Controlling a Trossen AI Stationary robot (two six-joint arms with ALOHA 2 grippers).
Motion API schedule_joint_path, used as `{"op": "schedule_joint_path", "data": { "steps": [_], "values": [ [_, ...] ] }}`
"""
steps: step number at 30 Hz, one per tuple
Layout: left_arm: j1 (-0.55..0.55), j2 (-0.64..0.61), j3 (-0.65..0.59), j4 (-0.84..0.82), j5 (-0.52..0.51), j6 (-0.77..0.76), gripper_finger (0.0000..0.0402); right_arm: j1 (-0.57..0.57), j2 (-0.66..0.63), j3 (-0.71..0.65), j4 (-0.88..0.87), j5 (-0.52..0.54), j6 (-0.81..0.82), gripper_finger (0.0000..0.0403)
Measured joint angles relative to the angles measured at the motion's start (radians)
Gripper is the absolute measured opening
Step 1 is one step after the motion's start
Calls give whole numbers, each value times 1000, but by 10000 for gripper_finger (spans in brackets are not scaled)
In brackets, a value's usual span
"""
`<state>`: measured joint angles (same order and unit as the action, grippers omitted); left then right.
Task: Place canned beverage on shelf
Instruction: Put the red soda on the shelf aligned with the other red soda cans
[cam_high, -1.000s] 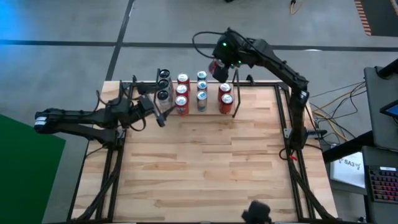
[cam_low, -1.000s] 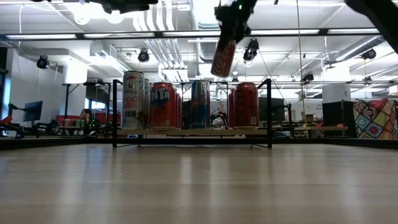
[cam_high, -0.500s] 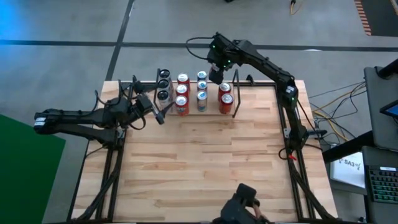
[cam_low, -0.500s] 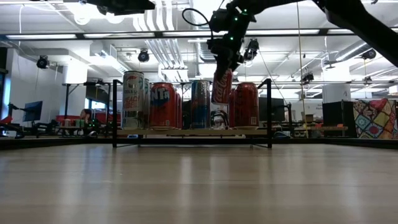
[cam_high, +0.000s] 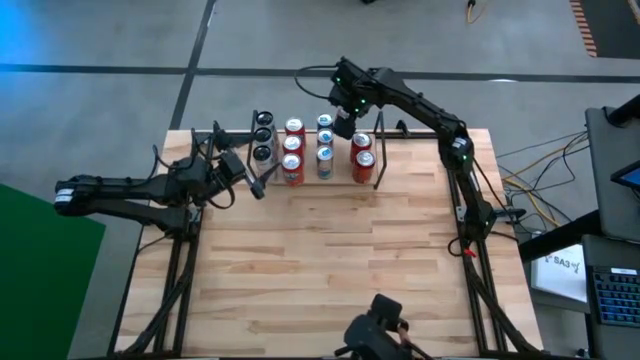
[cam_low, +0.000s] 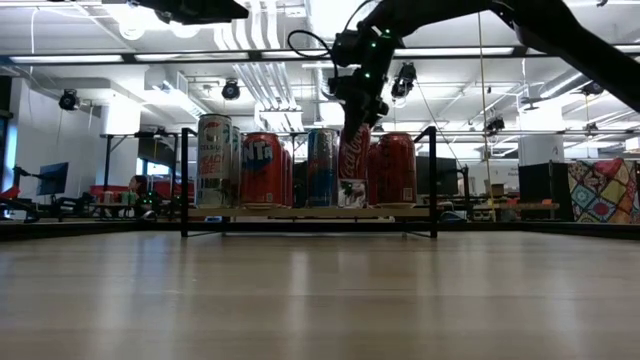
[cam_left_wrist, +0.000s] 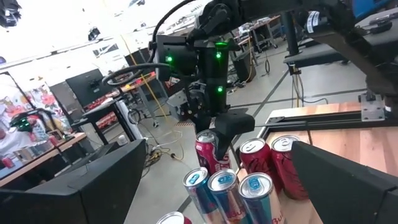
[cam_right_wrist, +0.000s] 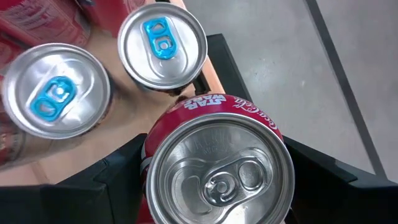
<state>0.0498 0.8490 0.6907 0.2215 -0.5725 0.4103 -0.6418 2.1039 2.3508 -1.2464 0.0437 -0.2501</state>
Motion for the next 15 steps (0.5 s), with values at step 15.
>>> {"op": "schedule_joint_path", "data": {
  "steps": [15],
  "values": [
    [1,-2,0,-10,-24,18,386,0,49,0,12,-3,-5,289]
  ]
}}
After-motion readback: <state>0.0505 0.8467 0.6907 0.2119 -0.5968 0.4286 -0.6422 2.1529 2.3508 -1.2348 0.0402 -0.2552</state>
